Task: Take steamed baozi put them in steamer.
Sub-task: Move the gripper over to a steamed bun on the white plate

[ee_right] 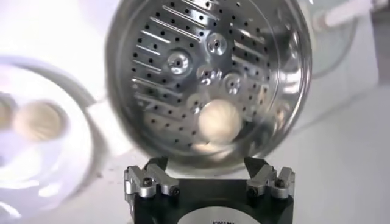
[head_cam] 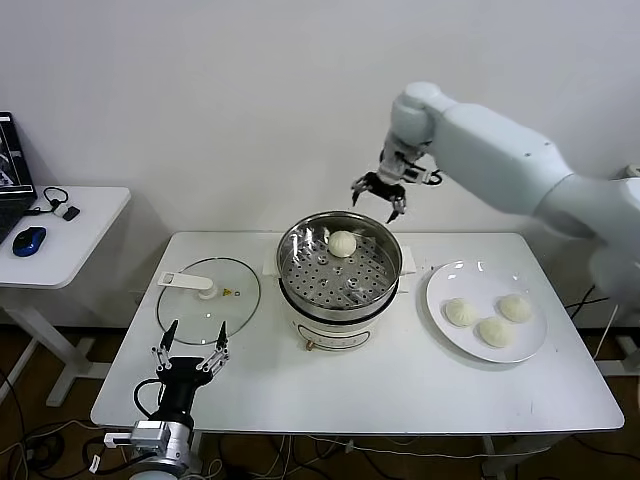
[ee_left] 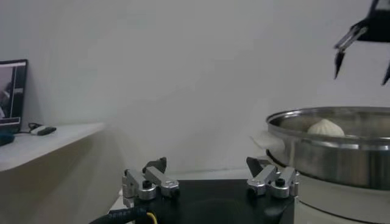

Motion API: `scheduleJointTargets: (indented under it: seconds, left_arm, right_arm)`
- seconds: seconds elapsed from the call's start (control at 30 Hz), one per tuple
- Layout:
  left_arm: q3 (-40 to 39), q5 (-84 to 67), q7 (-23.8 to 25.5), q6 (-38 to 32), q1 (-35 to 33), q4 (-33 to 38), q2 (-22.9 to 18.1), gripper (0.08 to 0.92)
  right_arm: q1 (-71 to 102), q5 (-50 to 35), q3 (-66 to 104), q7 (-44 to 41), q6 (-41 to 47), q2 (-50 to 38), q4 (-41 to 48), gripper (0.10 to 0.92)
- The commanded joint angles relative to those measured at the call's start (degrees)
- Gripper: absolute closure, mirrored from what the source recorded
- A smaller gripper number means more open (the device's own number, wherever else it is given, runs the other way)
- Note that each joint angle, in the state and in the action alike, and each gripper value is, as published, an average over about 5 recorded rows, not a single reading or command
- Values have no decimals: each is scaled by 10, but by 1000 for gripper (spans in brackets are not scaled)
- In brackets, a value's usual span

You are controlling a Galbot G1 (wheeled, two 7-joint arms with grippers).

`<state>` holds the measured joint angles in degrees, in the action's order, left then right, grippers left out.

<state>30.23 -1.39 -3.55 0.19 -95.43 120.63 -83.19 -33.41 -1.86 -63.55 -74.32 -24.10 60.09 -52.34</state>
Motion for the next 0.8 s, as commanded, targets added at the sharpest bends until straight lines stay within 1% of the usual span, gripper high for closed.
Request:
scheduleJointTargets:
  seconds: [0.03, 0.2, 0.37, 0.53, 0.8]
  left_arm:
    - [-2, 0, 0, 1, 0, 3, 0, 177]
    - [-4, -2, 1, 3, 0, 9, 0, 177]
    - [-3, -9, 1, 3, 0, 13, 3, 177]
    - [-1, -16, 1, 4, 0, 17, 8, 177]
    - [2, -20, 1, 3, -3, 19, 8, 177]
  right_arm:
    - [-44, -173, -81, -28, 173, -148, -16, 203]
    - [16, -164, -62, -39, 208, -210, -17, 203]
    - [103, -99, 8, -38, 211, -243, -14, 203]
    - [188, -36, 84, -28, 207, -236, 0, 203]
    - [275, 12, 138, 2, 209, -198, 6, 203]
